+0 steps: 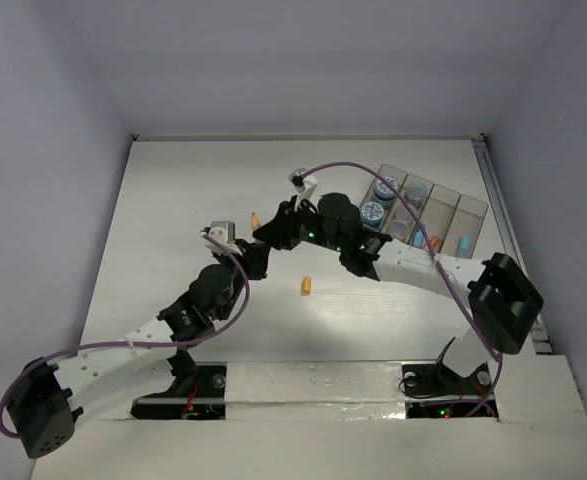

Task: Sort the stationery into containers
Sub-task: Pick up the pen from the center of the board, then pick up the pen cap from the center of the board.

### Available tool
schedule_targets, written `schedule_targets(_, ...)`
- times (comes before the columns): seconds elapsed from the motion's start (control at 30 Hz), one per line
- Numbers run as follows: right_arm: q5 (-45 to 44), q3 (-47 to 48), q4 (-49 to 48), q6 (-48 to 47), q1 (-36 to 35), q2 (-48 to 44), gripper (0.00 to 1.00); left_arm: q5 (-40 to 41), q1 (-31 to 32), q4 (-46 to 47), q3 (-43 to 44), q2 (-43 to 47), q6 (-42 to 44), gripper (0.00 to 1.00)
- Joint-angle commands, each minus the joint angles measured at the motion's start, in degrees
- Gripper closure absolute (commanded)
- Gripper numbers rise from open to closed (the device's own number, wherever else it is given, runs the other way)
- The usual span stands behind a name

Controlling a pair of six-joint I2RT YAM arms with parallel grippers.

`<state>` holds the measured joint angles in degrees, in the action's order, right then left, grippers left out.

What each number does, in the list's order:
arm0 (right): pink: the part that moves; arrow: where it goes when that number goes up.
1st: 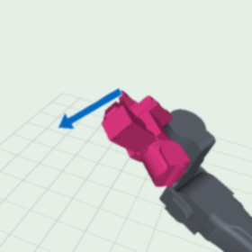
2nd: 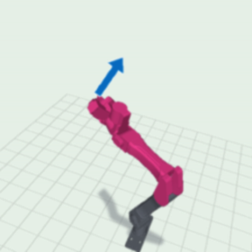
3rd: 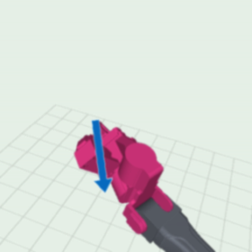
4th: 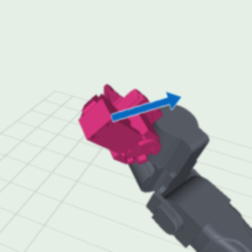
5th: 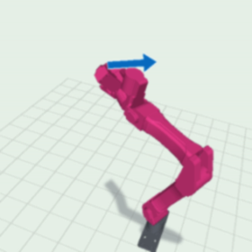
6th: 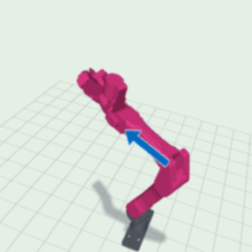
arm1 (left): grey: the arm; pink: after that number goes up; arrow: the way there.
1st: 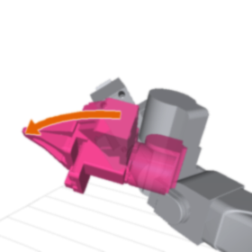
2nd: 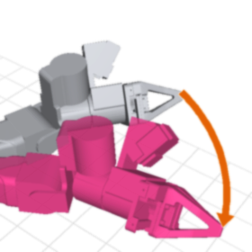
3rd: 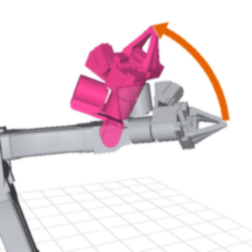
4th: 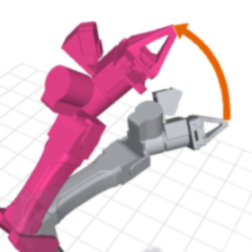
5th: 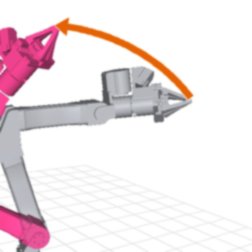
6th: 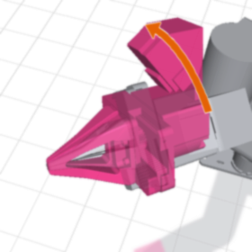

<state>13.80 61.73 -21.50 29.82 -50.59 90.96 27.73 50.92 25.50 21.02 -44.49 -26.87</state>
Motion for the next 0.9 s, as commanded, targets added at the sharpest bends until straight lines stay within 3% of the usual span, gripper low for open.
schedule_targets(0.0,1.14,-0.83,-2.59,0.68,-0.65,-2.45,0.96,-0.66,-0.11,3.86,0.78,1.16,0.24,1.0)
schedule_targets(0.13,-1.4,-1.7,-1.53,-0.2,-0.65,-3.77,0.9,-1.88,-0.11,3.33,0.43,2.39,0.77,1.0)
schedule_targets(0.23,-3.25,-2.84,-0.04,-0.56,0.75,-6.4,0.65,-5.65,-0.11,5.95,-1.5,3.88,1.65,1.0)
schedule_targets(0.27,-3.08,-3.46,0.14,-0.38,1.54,-7.36,0.51,-7.06,-0.11,6.93,-2.29,4.84,2.0,1.0)
schedule_targets(0.33,-3.16,-5.74,1.1,-0.38,3.73,-10.87,0.37,-10.75,-0.11,8.34,-3.96,5.64,3.05,1.0)
schedule_targets(0.37,-3.78,-6.53,1.71,-0.9,4.26,-12.11,0.19,-11.2,-0.11,8.25,-4.4,6.51,3.32,1.0)
schedule_targets(0.43,-5.88,-8.91,5.4,-3.61,4.79,-15.87,0.0,-11.29,-0.11,7.64,-5.1,7.13,3.67,1.0)
schedule_targets(0.57,-13.09,-13.65,10.77,-4.43,4.8,-20.8,0.0,-10.76,-0.11,6.85,-6.25,7.93,4.37,1.0)
schedule_targets(0.7,-9.33,-19.28,11.47,-5.04,4.8,-21.79,0.03,-10.59,-0.11,7.64,-6.69,6.7,5.07,1.0)
schedule_targets(0.73,-7.23,-19.98,11.91,-4.86,4.8,-20.31,0.15,-10.67,-0.11,8.07,-6.69,6.26,5.42,1.0)
schedule_targets(0.83,-7.03,-20.08,14.72,-4.17,4.8,-17.67,0.25,-10.76,-0.64,8.95,-6.43,5.47,5.87,1.0)
schedule_targets(0.87,-8.25,-19.99,15.16,-3.99,4.8,-16.79,0.34,-10.76,-0.64,9.04,-6.51,5.03,6.04,1.0)
